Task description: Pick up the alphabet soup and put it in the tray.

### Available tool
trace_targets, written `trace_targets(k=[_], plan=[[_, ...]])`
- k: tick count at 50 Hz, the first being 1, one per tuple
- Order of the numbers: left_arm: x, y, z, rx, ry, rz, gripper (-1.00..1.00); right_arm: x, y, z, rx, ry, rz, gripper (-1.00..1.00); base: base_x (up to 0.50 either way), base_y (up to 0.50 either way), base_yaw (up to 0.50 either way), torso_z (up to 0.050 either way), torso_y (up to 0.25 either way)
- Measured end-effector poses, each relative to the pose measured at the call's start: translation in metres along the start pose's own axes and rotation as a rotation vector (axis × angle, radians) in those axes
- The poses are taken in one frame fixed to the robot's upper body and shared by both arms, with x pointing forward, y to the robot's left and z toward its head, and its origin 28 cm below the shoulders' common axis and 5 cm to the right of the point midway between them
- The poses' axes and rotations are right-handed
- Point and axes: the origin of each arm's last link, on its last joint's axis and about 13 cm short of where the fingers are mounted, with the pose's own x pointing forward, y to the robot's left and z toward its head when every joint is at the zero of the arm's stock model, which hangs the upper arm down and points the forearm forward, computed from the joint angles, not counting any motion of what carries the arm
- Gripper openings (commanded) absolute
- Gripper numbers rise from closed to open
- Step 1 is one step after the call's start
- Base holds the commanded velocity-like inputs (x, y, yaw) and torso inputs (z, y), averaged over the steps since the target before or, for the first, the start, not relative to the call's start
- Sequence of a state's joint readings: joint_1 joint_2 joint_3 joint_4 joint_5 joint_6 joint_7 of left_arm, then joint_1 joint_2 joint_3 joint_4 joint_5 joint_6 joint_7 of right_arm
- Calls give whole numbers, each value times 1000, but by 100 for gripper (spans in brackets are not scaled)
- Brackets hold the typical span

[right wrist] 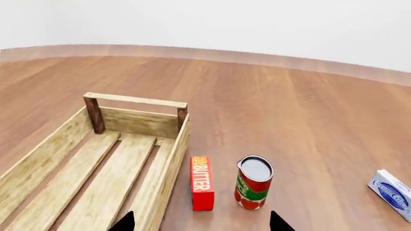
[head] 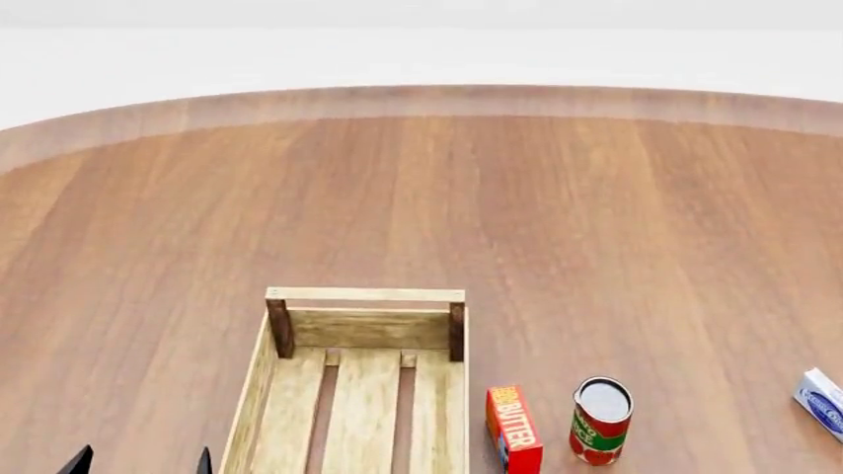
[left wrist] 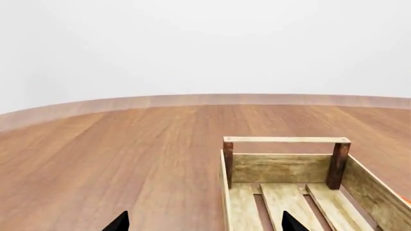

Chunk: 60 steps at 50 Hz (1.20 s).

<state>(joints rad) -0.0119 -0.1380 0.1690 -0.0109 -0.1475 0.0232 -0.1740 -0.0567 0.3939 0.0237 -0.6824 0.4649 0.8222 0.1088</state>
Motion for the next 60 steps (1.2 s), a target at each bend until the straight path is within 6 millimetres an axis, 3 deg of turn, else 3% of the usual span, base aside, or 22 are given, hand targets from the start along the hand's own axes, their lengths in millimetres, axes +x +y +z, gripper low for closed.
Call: trace_targets(k=[18, 60], plan=[[0, 0, 0, -1, 0, 0, 100, -25, -19, -1, 1, 37, -47, 100, 0, 0, 0, 0, 0], [1, 0, 0, -8, 10, 4, 100, -59, -62, -17, 71, 41, -271, 100, 0, 0, 0, 0, 0]])
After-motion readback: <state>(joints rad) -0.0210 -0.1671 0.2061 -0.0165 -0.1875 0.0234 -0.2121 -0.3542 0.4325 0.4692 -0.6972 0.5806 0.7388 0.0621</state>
